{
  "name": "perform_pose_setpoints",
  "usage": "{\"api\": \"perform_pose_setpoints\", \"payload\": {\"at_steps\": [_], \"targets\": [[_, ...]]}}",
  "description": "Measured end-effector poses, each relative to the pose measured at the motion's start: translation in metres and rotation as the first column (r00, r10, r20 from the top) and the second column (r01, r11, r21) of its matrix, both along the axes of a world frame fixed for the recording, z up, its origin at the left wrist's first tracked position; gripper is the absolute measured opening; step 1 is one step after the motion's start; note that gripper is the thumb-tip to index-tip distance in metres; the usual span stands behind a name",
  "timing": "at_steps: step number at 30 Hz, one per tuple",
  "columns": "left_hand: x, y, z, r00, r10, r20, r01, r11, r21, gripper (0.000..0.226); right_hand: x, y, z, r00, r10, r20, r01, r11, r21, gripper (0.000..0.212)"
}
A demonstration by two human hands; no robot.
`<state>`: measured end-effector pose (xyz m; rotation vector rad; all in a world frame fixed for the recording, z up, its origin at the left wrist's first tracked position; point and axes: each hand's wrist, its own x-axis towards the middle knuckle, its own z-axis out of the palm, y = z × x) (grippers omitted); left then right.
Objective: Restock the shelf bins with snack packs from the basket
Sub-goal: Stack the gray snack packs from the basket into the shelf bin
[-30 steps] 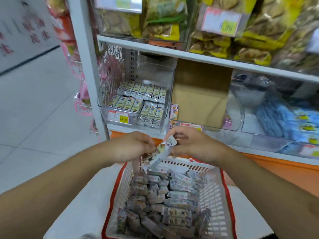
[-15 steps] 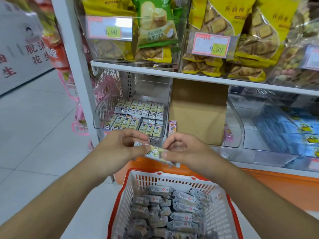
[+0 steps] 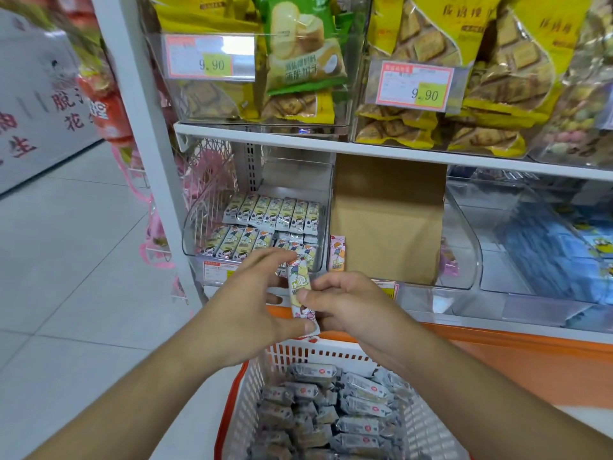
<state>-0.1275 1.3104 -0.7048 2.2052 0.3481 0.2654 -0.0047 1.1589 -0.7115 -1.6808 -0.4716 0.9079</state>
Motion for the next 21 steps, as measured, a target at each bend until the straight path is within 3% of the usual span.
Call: {"api": "perform_pose_setpoints", "payload": {"at_steps": [4, 6, 8, 9, 10, 12, 15, 21], "targets": [[0.005, 0.011, 0.001, 1.000, 0.013, -0.020, -0.012, 1.000, 0.028, 0.098, -0.002, 0.006, 0.006, 0.996, 0.023, 0.082, -0.018, 0.998, -0.057, 0.019], [0.008, 0.020, 0.004, 0.999, 0.034, -0.023, -0.032, 0.996, 0.078, 0.098, 0.003, 0.007, 0.013, 0.930, 0.074, 0.361, -0.016, 0.987, -0.163, 0.024], [0.013, 0.033, 0.008, 0.998, 0.059, -0.021, -0.056, 0.989, 0.134, 0.097, 0.018, 0.005, 0.021, 0.646, 0.169, 0.744, 0.047, 0.965, -0.259, 0.046], [0.017, 0.041, 0.011, 0.997, 0.069, -0.018, -0.065, 0.986, 0.153, 0.098, 0.026, 0.005, 0.025, 0.496, 0.204, 0.844, 0.044, 0.965, -0.260, 0.057], [0.022, 0.049, 0.013, 0.997, 0.075, -0.014, -0.072, 0.982, 0.172, 0.099, 0.036, 0.005, 0.027, 0.407, 0.240, 0.881, 0.012, 0.963, -0.268, 0.067], [0.035, 0.066, 0.018, 0.996, 0.081, -0.023, -0.074, 0.972, 0.223, 0.100, 0.053, 0.006, 0.021, 0.349, 0.330, 0.877, -0.051, 0.941, -0.334, 0.078], [0.062, 0.089, 0.019, 0.991, 0.060, -0.121, -0.020, 0.952, 0.305, 0.099, 0.066, 0.006, 0.008, 0.333, 0.420, 0.844, -0.092, 0.906, -0.414, 0.083], [0.103, 0.113, 0.002, 0.926, 0.064, -0.371, 0.128, 0.873, 0.470, 0.097, 0.068, 0.003, 0.001, 0.346, 0.429, 0.834, -0.109, 0.902, -0.418, 0.089]]}}
